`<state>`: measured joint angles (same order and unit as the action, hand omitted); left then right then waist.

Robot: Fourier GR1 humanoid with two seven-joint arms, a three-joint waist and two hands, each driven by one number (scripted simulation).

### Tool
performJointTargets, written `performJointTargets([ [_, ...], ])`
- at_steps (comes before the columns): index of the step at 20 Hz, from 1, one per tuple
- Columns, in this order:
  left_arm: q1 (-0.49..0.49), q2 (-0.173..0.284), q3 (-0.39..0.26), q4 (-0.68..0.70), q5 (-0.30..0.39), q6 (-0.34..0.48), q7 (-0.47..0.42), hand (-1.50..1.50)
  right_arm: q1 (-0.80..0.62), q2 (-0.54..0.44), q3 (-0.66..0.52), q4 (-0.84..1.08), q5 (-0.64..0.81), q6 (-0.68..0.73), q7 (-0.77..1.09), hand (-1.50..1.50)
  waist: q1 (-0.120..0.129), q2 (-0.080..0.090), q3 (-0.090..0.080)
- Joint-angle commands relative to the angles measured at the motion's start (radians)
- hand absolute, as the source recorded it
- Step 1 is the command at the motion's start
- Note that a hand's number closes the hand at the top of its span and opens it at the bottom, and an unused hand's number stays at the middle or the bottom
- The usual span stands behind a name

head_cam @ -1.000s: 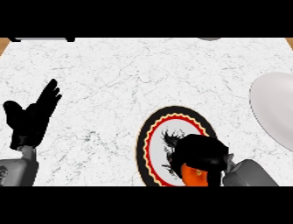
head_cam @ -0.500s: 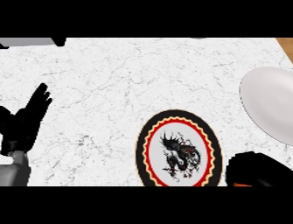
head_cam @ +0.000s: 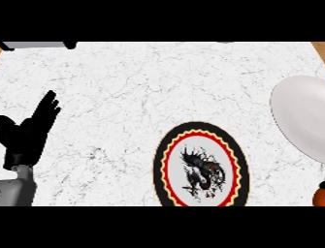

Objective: Pick the squash from the plate and place it in the plate

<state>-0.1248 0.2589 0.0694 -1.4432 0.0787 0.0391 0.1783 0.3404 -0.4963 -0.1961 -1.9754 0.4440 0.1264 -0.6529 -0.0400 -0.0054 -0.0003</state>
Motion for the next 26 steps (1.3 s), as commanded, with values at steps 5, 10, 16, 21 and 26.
performJointTargets([
  [5, -0.085, -0.034, -0.016, 0.092, -0.028, -0.002, -0.036, 0.0, -0.153, -0.063, -0.208, 0.226, -0.227, 0.143, 0.108, 1.5, 0.037, 0.009, 0.0],
  [10, -0.06, -0.052, -0.026, 0.083, -0.05, 0.008, -0.041, 0.0, -0.36, -0.125, -0.231, 0.49, -0.166, 0.115, 0.118, 1.5, 0.049, 0.009, 0.001],
  [16, -0.08, -0.042, -0.011, 0.075, -0.042, -0.014, -0.028, 0.0, -0.555, -0.198, -0.203, 0.893, -0.047, 0.06, -0.062, 1.5, 0.055, 0.011, 0.001],
  [21, -0.078, -0.041, -0.023, -0.008, -0.037, -0.008, 0.055, 0.0, -0.622, -0.264, -0.107, 1.081, 0.123, -0.006, -0.151, 1.5, 0.071, 0.013, 0.003],
  [26, -0.069, -0.062, -0.043, 0.017, -0.053, -0.015, 0.01, 0.0, -0.755, -0.289, -0.072, 1.363, 0.123, 0.145, -0.181, -1.5, 0.08, 0.018, 0.004],
])
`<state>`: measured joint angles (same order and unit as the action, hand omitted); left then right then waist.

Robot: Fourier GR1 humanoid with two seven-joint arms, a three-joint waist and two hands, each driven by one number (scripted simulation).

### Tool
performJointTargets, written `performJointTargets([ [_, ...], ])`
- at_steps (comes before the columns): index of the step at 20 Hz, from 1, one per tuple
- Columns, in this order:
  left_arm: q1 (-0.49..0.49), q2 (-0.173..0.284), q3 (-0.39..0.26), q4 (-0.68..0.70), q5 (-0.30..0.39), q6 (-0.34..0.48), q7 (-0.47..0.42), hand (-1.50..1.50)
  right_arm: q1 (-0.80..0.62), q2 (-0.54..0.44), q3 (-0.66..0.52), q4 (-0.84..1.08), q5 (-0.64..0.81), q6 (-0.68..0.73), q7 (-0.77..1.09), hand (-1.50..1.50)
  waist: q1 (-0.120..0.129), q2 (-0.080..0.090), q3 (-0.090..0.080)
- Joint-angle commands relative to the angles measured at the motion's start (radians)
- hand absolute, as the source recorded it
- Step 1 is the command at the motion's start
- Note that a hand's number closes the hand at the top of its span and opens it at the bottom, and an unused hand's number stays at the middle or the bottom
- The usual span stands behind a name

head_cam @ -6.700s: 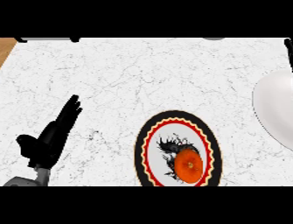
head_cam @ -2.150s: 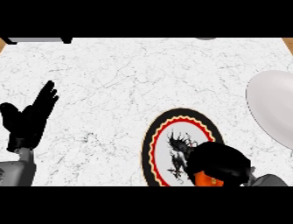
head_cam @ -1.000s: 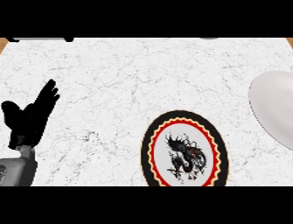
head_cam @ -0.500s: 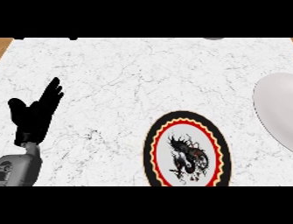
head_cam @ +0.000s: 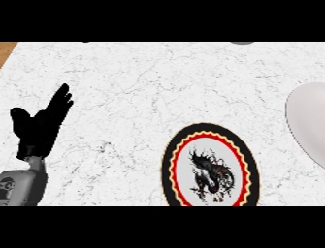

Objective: Pick the squash from the plate and place it in the plate

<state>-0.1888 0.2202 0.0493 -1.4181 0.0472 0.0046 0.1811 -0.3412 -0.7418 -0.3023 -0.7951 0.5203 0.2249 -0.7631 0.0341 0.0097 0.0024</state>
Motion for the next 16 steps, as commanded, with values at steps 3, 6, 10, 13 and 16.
performJointTargets([
  [3, 0.005, 0.016, 0.032, 0.026, 0.015, -0.027, -0.03, 0.0, -0.146, -0.017, 0.059, 0.242, 0.063, 0.041, -0.193, -1.5, -0.008, -0.002, 0.0],
  [6, 0.042, -0.007, 0.01, 0.018, -0.018, -0.002, -0.07, 0.0, -0.189, -0.054, -0.007, 0.307, 0.014, 0.029, -0.285, -1.5, -0.003, -0.001, 0.0],
  [10, 0.034, -0.023, -0.001, 0.005, -0.025, 0.022, -0.02, 0.0, -0.2, -0.022, -0.057, 0.246, -0.126, 0.171, -0.379, -1.5, -0.017, -0.009, 0.001],
  [13, 0.009, -0.022, 0.007, 0.038, -0.032, 0.032, -0.024, 0.0, -0.197, -0.023, -0.057, 0.226, -0.207, 0.309, -0.373, -1.5, -0.042, -0.012, -0.001],
  [16, -0.001, 0.013, 0.038, 0.038, -0.009, 0.006, -0.023, 0.0, -0.216, -0.071, -0.078, 0.255, -0.286, 0.42, -0.269, -1.5, -0.037, -0.01, -0.001],
])
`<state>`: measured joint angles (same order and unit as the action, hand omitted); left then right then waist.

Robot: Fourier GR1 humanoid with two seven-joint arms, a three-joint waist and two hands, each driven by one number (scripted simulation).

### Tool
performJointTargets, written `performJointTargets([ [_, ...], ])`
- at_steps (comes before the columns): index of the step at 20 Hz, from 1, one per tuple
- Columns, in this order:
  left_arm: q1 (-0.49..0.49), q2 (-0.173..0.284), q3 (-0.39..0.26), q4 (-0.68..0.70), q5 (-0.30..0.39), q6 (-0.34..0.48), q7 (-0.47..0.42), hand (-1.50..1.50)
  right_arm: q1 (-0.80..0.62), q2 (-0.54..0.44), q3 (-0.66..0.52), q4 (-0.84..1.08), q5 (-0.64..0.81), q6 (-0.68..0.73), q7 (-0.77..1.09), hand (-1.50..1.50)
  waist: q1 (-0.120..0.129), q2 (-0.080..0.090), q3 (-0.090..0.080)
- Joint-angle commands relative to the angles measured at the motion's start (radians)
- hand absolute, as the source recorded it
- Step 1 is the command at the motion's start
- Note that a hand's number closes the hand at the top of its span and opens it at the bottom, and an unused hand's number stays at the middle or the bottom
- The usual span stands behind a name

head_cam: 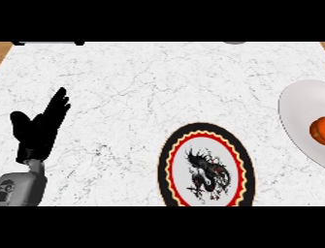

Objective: Pick the squash from the plate and place it in the plate

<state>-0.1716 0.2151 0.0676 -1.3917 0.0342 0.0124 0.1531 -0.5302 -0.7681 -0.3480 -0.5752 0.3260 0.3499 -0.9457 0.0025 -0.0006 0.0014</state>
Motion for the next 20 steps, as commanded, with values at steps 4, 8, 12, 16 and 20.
performJointTargets([
  [4, 0.003, -0.01, -0.006, -0.008, -0.004, 0.008, 0.014, 0.0, -0.011, -0.065, 0.002, 0.088, -0.144, 0.449, 0.068, -1.5, -0.002, 0.001, 0.0],
  [8, 0.021, 0.01, 0.013, -0.002, 0.014, -0.018, -0.005, 0.0, 0.02, -0.093, 0.016, 0.099, -0.199, 0.549, 0.089, -1.5, 0.001, 0.003, 0.001],
  [12, -0.012, 0.029, 0.032, 0.006, 0.023, -0.026, 0.005, 0.0, 0.007, -0.117, 0.007, 0.091, -0.264, 0.582, 0.113, -1.5, 0.005, 0.005, 0.002],
  [16, -0.002, 0.029, 0.03, 0.017, 0.023, -0.038, -0.02, 0.0, 0.023, -0.154, 0.006, 0.098, -0.3, 0.573, 0.103, -1.5, 0.017, 0.015, 0.005],
  [20, -0.004, 0.007, 0.011, -0.002, 0.015, -0.028, -0.011, 0.0, 0.045, -0.135, 0.033, 0.091, -0.31, 0.529, 0.103, -1.5, 0.025, 0.014, 0.005],
])
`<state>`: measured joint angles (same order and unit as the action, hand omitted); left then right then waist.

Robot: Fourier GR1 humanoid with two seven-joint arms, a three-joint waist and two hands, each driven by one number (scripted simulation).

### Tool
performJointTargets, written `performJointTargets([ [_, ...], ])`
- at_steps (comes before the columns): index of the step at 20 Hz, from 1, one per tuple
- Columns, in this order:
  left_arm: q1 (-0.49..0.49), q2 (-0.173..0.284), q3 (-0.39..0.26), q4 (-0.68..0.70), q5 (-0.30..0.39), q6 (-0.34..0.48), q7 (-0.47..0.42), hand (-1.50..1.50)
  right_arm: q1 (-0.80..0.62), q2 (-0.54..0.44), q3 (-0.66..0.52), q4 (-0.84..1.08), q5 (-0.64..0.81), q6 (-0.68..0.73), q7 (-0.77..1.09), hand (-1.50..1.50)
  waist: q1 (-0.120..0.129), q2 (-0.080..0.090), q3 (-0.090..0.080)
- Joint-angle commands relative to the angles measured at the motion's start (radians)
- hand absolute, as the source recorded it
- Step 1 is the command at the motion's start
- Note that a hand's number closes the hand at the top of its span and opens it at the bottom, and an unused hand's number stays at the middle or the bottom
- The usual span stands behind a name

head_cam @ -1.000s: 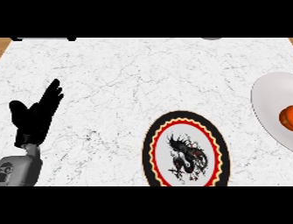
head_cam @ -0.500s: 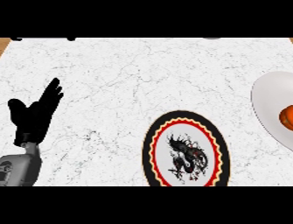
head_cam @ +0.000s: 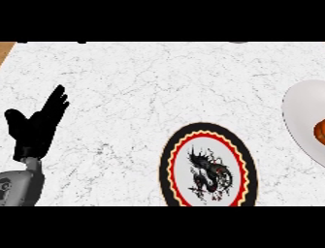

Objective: Pick the squash from the plate and place it in the plate

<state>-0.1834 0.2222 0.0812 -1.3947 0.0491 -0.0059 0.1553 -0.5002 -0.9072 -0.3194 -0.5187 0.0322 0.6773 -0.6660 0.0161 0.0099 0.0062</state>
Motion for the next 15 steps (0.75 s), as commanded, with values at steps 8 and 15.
performJointTargets([
  [8, 0.007, -0.037, -0.03, -0.022, -0.012, 0.013, -0.002, 0.0, 0.041, -0.065, 0.015, 0.041, -0.062, 0.199, -0.173, -1.5, 0.024, 0.009, 0.006],
  [15, 0.011, -0.02, -0.02, -0.005, -0.009, -0.006, -0.016, 0.0, 0.054, -0.102, 0.055, 0.055, -0.056, 0.169, -0.181, -1.5, 0.027, 0.01, 0.004],
])
